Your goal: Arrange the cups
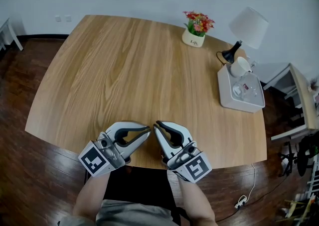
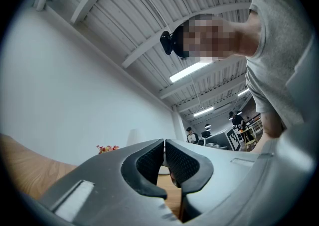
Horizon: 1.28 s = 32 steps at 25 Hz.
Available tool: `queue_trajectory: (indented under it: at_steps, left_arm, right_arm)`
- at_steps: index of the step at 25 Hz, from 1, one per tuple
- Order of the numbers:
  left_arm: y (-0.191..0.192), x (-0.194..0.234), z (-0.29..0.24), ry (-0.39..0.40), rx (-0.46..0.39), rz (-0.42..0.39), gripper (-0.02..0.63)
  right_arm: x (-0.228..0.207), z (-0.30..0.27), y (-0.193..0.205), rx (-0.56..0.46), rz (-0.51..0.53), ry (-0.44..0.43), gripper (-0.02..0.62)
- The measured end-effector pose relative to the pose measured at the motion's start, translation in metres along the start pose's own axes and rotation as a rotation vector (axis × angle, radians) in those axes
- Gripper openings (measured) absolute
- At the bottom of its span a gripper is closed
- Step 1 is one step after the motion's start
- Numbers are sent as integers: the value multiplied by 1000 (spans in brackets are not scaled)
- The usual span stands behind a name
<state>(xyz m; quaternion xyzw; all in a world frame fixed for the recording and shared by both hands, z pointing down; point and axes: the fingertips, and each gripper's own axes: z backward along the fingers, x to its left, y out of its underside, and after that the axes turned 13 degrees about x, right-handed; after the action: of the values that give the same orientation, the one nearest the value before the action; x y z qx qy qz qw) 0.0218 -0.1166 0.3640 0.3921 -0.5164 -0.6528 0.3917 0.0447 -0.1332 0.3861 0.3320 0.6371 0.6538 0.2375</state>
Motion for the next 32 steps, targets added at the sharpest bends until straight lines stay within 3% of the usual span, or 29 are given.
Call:
queue_trajectory:
  at_steps: [32]
  left_arm:
    - [-1, 1, 2, -10, -9, -6, 18]
  right_arm:
    - [4, 0, 0, 8, 18, -7, 29]
